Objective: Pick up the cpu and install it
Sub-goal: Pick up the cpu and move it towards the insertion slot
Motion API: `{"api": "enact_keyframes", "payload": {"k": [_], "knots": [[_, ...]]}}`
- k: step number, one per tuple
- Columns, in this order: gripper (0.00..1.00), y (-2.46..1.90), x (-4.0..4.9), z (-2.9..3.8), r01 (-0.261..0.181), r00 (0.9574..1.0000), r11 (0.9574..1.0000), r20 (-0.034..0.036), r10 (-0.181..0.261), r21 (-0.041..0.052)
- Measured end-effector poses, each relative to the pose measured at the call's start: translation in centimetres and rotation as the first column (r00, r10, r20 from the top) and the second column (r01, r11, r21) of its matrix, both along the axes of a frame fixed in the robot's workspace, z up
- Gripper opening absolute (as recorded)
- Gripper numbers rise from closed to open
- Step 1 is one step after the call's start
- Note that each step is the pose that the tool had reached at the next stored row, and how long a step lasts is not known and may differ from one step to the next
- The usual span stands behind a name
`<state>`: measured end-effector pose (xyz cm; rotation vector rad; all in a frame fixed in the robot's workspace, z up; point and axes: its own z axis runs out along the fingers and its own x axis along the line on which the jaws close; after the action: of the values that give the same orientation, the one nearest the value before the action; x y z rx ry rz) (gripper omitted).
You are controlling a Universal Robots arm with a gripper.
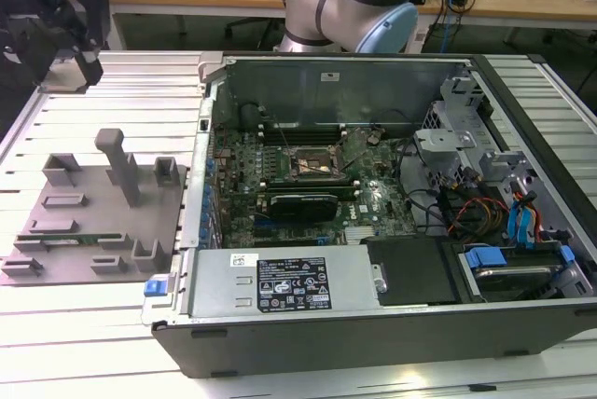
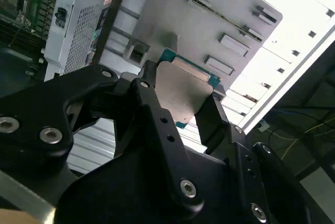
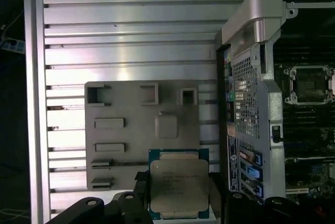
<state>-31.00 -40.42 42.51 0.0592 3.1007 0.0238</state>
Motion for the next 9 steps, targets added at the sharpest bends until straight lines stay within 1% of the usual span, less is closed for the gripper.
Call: {"api": "enact_keyframes", "payload": {"k": [1,5,6,9], "knots": [[0.55,0.0,0.42,0.0,0.0,1.0,1.0,0.0001,0.0,0.0],[0.55,0.0,1.13,-0.01,0.0,1.0,1.0,0.0002,0.0,0.0001],[0.55,0.0,1.61,0.0,0.0,1.0,1.0,0.0001,0.0,0.0],[0.55,0.0,2.27,0.0,0.0,1.0,1.0,0.0001,0.0,0.0]]}}
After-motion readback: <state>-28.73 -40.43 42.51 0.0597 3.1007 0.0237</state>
